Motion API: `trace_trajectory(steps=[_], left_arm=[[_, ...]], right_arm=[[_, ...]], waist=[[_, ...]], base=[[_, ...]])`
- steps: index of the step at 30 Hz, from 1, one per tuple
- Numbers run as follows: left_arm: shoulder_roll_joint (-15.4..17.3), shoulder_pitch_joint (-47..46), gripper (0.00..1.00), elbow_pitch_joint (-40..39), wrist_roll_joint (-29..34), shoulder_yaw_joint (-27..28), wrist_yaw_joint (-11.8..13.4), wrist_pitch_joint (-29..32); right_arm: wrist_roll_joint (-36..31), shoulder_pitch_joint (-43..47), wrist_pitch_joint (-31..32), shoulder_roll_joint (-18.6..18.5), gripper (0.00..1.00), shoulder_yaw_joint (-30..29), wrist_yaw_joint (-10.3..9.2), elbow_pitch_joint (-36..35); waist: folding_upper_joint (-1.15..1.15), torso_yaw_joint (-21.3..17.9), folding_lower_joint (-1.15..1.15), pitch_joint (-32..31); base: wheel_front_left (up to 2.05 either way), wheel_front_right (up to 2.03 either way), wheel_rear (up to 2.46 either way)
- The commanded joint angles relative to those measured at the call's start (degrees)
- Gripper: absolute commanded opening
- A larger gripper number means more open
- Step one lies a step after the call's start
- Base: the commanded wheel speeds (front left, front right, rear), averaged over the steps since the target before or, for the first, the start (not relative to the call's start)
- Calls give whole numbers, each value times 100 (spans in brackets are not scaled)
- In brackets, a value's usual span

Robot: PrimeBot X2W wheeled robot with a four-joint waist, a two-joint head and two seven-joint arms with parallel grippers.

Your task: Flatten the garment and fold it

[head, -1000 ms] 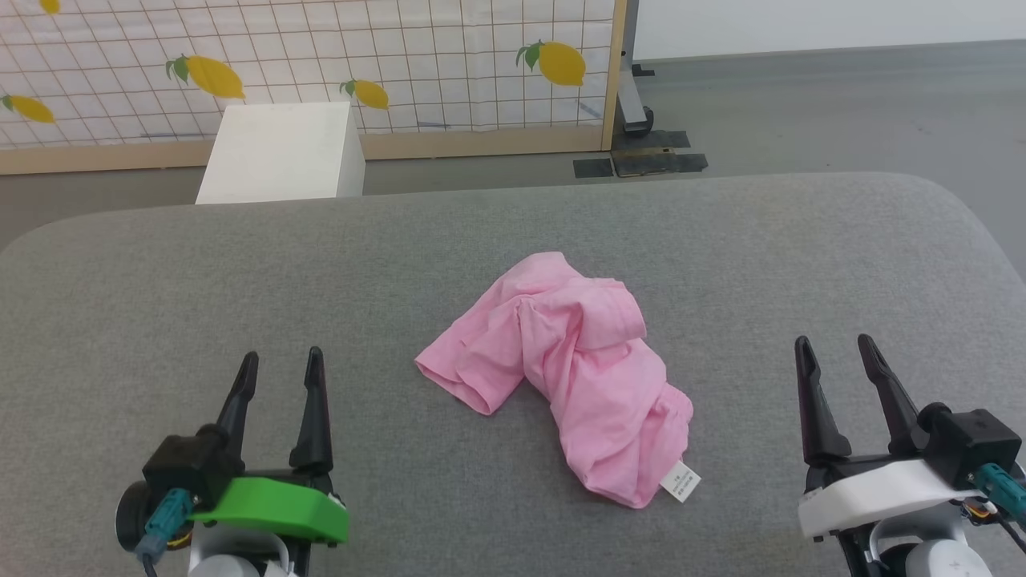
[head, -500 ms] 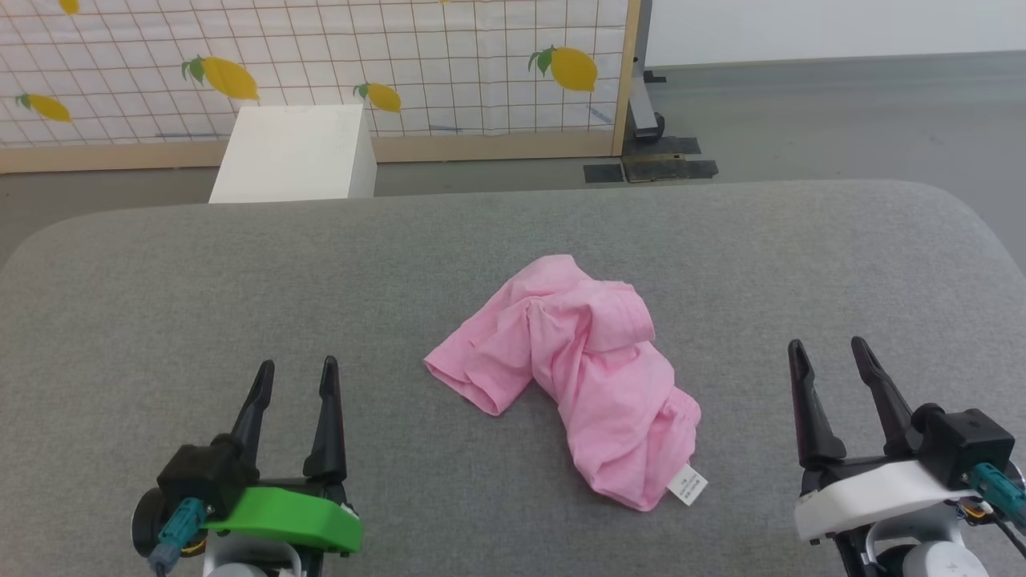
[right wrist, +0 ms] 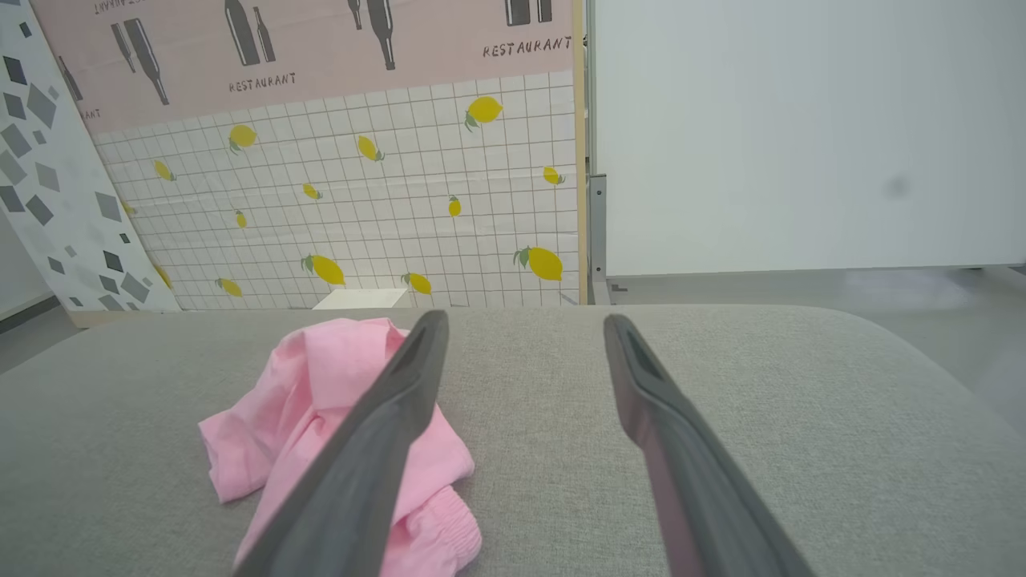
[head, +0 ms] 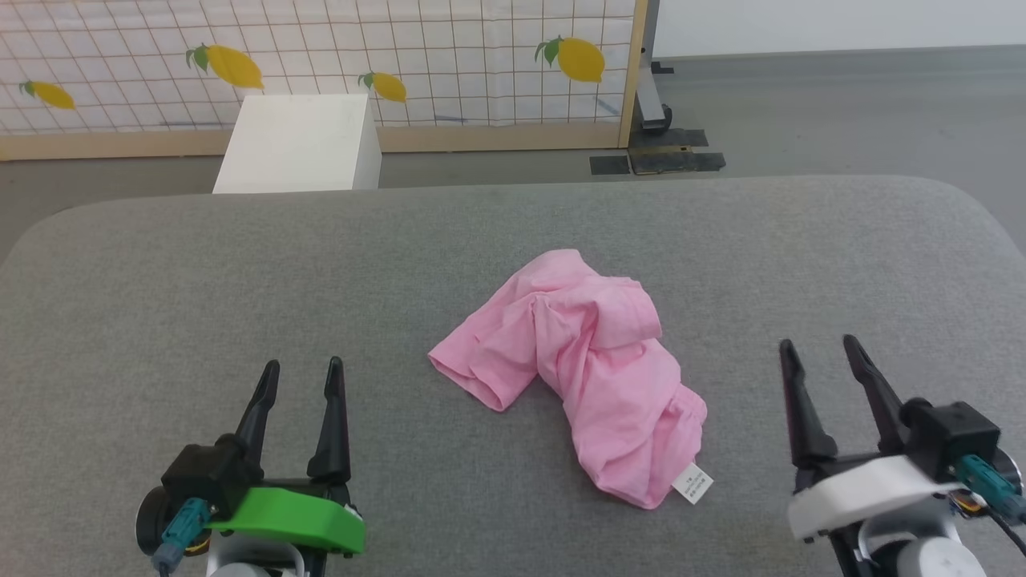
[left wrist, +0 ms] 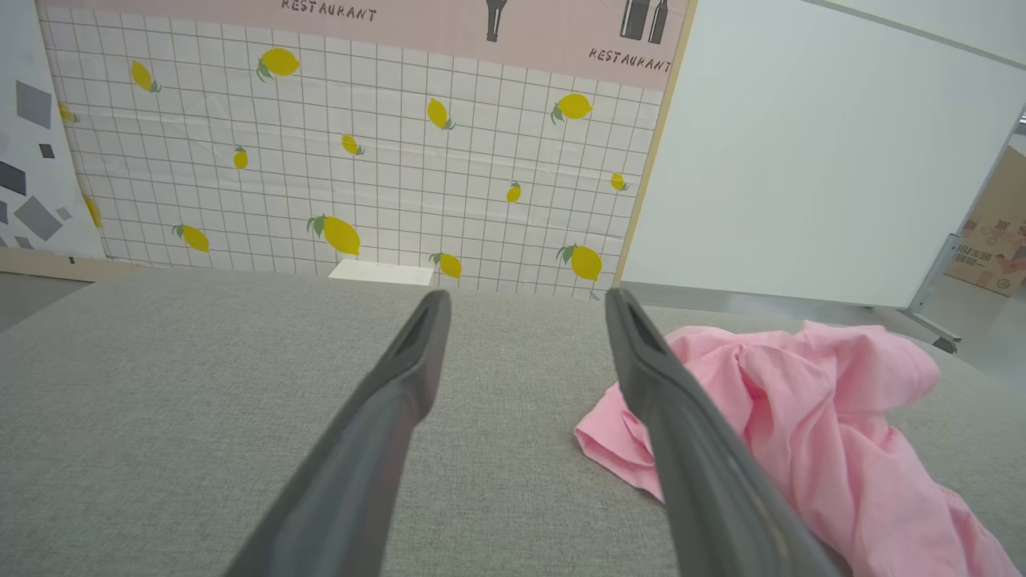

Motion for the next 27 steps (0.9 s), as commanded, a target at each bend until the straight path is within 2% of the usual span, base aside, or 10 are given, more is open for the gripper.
trace_trajectory(steps=[1, 4, 6, 9, 15, 21, 22, 24, 25, 27], left_arm=[[-32, -4, 100, 14, 45, 1, -45, -26], [-35, -80, 100, 2, 57, -35, -56, -26], [-37, -131, 100, -14, 68, -75, -62, -26], [-39, -208, 100, -44, 77, -140, -69, -26], [-41, -361, 100, -80, 38, -219, -78, -26], [-41, -449, 100, -96, -29, -322, -81, -26], [-41, -449, 100, -96, -32, -319, -81, -26], [-42, -445, 100, -92, -35, -310, -81, -26], [-42, -441, 100, -90, -33, -302, -81, -26], [-42, -425, 100, -79, -30, -282, -78, -26]], right_arm=[[-99, -105, 104, -3, 100, 92, -9, -90], [-238, -504, 575, -3, 100, 370, -9, -125], [-259, -806, 1121, -3, 100, 545, -9, -7], [-93, -1313, 2197, -3, 100, 752, -9, 347], [135, -2152, 3727, -3, 100, 800, -9, 1117], [331, -2619, 4652, -15, 100, 1080, -9, 1611], [363, -2658, 4734, -35, 84, 1168, -9, 1627], [439, -2740, 4805, -98, 9, 1393, -9, 1572], [477, -2774, 4797, -118, 0, 1481, -9, 1514], [623, -2824, 4746, -131, 0, 1695, -9, 1373]], waist=[[0, 33, 0, 34], [0, 107, 0, 120], [0, 163, 0, 175], [0, 275, 0, 282], [0, 521, 0, 540], [0, 712, 0, 709], [0, 722, 0, 714], [0, 738, 0, 715], [0, 739, 0, 710], [0, 724, 0, 678]], base=[[0, 0, 0], [0, 0, 0], [0, 0, 0], [0, 0, 0], [0, 0, 0], [0, 0, 0], [0, 0, 0], [0, 0, 0], [0, 0, 0], [0, 0, 0]])
